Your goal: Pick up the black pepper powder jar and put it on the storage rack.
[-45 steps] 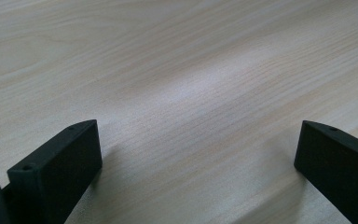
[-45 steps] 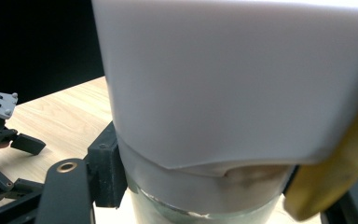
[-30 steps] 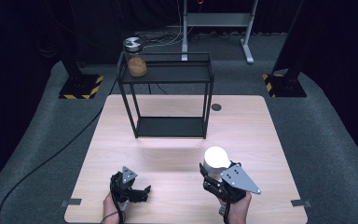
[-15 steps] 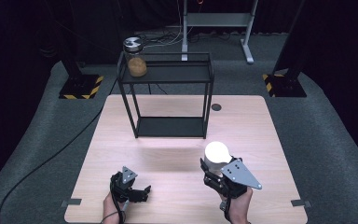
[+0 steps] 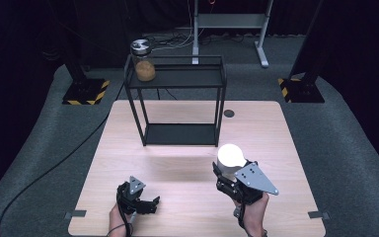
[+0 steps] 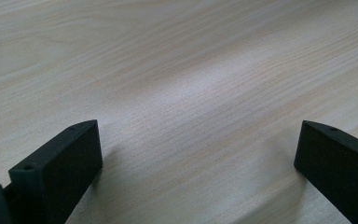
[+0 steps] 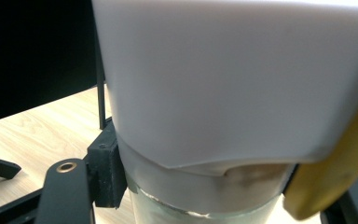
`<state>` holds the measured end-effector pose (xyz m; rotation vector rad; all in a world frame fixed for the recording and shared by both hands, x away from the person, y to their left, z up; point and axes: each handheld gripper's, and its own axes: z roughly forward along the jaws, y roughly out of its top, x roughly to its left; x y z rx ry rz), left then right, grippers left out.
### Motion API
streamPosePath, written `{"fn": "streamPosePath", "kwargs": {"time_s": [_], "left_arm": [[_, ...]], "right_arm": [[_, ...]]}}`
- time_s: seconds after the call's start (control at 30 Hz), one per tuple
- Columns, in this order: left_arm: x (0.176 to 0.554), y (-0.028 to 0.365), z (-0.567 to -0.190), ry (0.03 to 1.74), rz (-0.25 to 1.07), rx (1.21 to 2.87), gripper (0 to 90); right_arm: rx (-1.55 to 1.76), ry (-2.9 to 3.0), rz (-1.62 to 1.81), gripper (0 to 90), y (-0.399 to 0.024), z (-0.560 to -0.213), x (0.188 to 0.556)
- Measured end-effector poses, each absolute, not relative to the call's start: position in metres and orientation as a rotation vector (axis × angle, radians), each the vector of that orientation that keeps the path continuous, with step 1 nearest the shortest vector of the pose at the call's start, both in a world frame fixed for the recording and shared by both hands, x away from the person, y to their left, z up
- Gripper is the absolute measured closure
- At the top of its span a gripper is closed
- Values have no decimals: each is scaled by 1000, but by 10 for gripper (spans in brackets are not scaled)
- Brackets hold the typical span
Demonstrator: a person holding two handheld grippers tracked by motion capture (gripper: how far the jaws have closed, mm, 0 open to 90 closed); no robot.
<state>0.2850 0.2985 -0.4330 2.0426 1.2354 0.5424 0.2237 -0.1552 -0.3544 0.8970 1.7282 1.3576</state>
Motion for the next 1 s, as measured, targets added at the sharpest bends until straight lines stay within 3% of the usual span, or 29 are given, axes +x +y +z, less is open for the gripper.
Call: {"fn": "streamPosePath", "kwargs": {"time_s": [1.0], "left_arm": [[285, 298, -433, 1236, 543, 2043, 2]], "right_arm": [[863, 1716, 1364, 299, -152, -339, 235]]}}
